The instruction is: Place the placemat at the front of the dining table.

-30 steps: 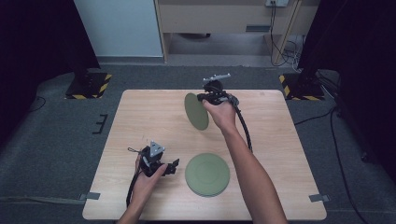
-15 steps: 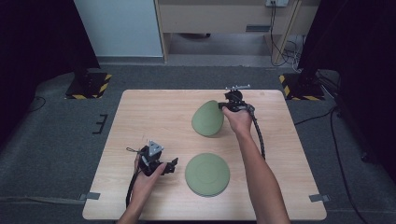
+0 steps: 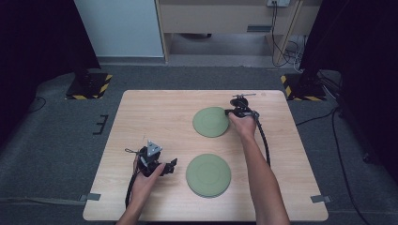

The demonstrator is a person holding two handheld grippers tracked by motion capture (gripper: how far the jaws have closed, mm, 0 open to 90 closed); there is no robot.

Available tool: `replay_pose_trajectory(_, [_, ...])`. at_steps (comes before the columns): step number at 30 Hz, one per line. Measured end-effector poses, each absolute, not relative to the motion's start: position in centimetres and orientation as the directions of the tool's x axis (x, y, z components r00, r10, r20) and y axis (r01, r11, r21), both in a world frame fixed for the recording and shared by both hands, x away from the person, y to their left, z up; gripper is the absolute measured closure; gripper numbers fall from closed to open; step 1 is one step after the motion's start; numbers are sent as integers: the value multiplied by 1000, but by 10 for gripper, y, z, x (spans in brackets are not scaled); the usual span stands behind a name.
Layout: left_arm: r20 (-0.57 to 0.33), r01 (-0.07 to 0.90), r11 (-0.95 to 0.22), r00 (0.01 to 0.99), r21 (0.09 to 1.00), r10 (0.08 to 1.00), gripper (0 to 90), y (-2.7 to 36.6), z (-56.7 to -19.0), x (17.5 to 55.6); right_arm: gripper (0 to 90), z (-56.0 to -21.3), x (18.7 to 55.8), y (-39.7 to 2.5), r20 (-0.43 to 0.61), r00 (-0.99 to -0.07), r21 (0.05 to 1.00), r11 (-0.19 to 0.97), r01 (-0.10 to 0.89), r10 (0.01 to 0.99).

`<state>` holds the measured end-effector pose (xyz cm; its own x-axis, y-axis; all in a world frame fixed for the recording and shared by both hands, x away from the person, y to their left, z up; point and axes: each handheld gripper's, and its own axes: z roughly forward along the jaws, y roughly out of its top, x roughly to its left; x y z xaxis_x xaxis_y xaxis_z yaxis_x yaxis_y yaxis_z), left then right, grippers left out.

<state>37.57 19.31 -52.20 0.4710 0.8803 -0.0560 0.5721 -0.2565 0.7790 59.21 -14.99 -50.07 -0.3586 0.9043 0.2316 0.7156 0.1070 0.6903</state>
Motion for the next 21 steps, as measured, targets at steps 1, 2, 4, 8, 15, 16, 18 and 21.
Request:
replay_pose_trajectory(1, [-57,576,-255,468,777,882,31,194,-522,376,849,-503,593,-151,238,-354,688,100,719,904])
replay_pose_trajectory(2, [-60,578,-253,467,776,882,31,195,-523,376,839,-505,594,-151,243,-348,685,94,723,905])
replay_pose_trajectory(4, [-63,581,-250,465,775,883,31,196,-523,377,796,-510,596,-153,243,-344,673,98,733,907])
replay_pose_trajectory(8, [-68,583,-242,458,775,886,31,199,-523,378,606,-513,595,-159,231,-335,679,96,728,913])
replay_pose_trajectory(15, [-71,592,-239,452,770,889,31,199,-524,379,365,-503,588,-170,195,-314,707,88,702,929])
replay_pose_trajectory(16, [-70,593,-242,454,768,888,32,199,-525,379,332,-501,588,-170,195,-309,708,84,701,931])
replay_pose_trajectory(18, [-67,594,-248,456,765,888,32,198,-525,379,255,-498,587,-171,188,-302,707,85,702,935])
replay_pose_trajectory(21, [-63,598,-253,455,761,888,32,197,-525,380,179,-494,584,-172,182,-291,696,86,713,939])
